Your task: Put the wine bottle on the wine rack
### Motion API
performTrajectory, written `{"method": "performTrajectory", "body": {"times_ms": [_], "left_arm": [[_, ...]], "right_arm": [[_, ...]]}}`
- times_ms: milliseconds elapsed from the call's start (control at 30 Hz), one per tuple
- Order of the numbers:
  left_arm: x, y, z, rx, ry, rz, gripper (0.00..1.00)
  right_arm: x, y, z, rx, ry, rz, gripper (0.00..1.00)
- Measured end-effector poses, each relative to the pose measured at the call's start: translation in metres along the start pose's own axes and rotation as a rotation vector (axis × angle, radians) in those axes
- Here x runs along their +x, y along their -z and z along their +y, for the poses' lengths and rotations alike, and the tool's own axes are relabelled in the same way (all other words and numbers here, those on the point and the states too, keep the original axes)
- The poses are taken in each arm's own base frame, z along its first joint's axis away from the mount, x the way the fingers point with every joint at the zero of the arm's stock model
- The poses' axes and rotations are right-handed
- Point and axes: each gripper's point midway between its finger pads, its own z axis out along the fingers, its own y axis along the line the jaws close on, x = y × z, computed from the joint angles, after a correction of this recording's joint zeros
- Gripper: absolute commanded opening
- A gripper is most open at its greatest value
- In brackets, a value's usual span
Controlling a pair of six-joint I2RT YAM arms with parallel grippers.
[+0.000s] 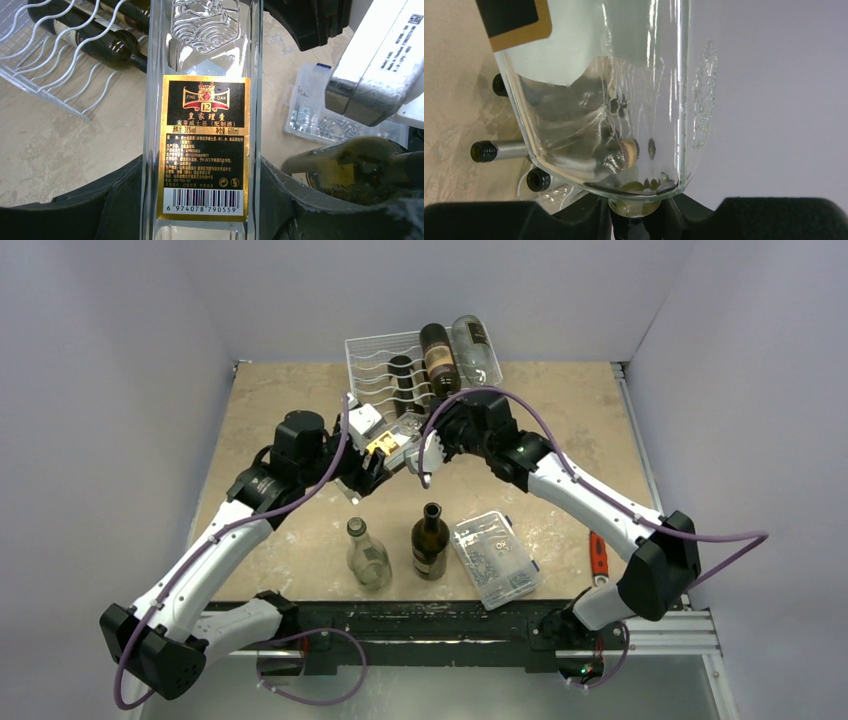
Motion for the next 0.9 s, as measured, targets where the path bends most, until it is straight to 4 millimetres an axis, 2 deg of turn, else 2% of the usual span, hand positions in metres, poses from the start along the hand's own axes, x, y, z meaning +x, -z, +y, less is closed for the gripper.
{"method": "performTrajectory", "body": {"times_ms": [100, 233, 267, 300, 467, 667, 767, 800, 867, 900], "left_arm": [[-0.001, 0.000, -0.004, 0.013, -0.003, -0.002, 0.39], [-0.001, 0.002, -0.004, 0.006, -0.001, -0.001, 0.59], [-0.001, 0.003, -0.004, 0.001, -0.001, -0.003, 0.71], [-0.001, 0.004, -0.003, -0.005, -0.001, -0.004, 0.77], [-0.016, 0.020, 0.020, -0.142, 0.075, -0.067, 0.79], [-0.031, 0.037, 0.023, -0.175, 0.132, -0.144, 0.80], [-0.042, 0.041, 0.031, -0.213, 0.157, -0.192, 0.80], [-0.048, 0.044, 0.037, -0.238, 0.163, -0.221, 0.82], [-0.059, 0.052, 0.046, -0.280, 0.172, -0.275, 0.98], [-0.065, 0.056, 0.048, -0.292, 0.171, -0.299, 1.00]], "right_arm": [[-0.001, 0.007, 0.002, 0.027, -0.011, 0.003, 0.00], [-0.001, 0.007, 0.001, 0.042, -0.029, 0.006, 0.00], [-0.001, 0.007, 0.001, 0.045, -0.031, 0.006, 0.00], [-0.002, 0.007, 0.000, 0.051, -0.033, 0.005, 0.00], [-0.003, 0.005, 0.003, 0.056, -0.078, 0.010, 0.00], [-0.009, 0.005, -0.002, 0.096, -0.110, -0.001, 0.00], [-0.008, 0.005, -0.001, 0.094, -0.123, 0.006, 0.00], [-0.007, 0.005, 0.004, 0.081, -0.124, 0.010, 0.00], [-0.007, 0.002, 0.020, 0.038, -0.129, 0.018, 0.00], [-0.007, 0.001, 0.028, 0.018, -0.132, 0.019, 0.00]]}}
